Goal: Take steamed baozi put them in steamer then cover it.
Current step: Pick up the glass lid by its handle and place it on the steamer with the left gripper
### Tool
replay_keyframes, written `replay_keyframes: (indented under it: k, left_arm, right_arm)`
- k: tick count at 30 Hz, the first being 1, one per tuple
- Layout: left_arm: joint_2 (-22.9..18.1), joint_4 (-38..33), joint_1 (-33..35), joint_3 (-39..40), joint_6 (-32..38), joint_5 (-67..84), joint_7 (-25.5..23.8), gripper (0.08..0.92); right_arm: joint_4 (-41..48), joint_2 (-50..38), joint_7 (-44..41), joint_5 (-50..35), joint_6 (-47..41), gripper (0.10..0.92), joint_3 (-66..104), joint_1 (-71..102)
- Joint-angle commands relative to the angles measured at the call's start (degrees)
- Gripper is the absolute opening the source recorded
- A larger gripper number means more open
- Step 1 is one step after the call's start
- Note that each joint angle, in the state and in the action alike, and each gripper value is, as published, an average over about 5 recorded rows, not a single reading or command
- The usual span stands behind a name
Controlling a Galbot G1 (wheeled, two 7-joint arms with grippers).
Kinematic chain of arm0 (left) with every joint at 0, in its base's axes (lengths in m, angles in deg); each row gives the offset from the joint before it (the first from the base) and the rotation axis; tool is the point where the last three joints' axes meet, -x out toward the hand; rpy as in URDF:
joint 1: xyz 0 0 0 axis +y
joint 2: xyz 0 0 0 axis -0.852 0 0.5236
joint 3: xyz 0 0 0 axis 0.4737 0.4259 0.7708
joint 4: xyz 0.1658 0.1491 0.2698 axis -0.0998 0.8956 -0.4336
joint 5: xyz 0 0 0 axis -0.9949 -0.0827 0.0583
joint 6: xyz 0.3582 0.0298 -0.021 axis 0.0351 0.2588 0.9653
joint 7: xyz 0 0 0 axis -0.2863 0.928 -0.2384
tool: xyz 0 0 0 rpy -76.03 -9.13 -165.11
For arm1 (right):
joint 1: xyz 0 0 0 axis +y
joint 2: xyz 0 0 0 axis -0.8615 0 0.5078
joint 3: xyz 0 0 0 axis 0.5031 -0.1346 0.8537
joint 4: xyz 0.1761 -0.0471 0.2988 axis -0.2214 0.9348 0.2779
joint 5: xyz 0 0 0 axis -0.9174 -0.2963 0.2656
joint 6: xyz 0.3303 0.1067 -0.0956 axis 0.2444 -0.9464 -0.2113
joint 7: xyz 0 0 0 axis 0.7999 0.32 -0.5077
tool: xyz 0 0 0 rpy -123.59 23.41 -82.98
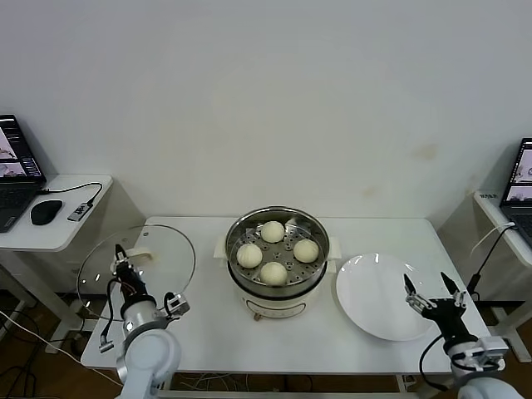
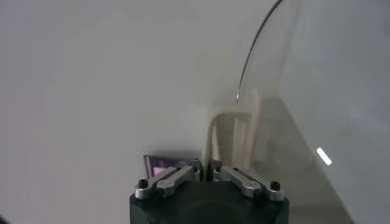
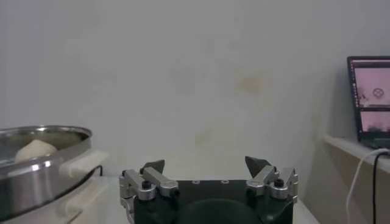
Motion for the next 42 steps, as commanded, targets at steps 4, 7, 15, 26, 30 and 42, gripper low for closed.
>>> replay_keyframes:
  k: [4,7,15,26,30,42]
  left_arm:
    - [-5.19,-3.53,-4.55,8.15,-2.78,-9.49,-8.98,0.143]
    - [-6.28,-2.66,-6.02,9.94,-2.77,-10.74,-10.43,0.143]
    - [-11.19,0.2,-10.45,13.1,-2.79,-13.35,-12.29,0.143]
    - [-12.81,5.87,-16.47,18.26,-2.83,-13.65,-12.68,0.143]
    - [-12.83,7.78,-17.91,21.48,-2.86,-12.63,-12.69,0.143]
    - [-13.06,13.68,-22.72,27.91,-2.94,-9.09,-14.0,0.143]
  right_arm:
    - [-0.11,3.38,0.12,3.21,-0.19,0.823,0.56,-0.17]
    - [0.43,4.08,0.1,3.67,0.13,0.823,0.59,-0.27]
    - [2.37,5.24,0.1,4.94,0.62,0.823,0.31,-1.27]
    - [3.63,6.56,0.11,6.11,1.35,0.823,0.28,-1.25]
    - [4.06,7.0,0.13,6.36,1.49,0.823,0.53,-1.53]
    - [4.74,7.28,0.12,6.37,1.67,0.823,1.47,-1.97]
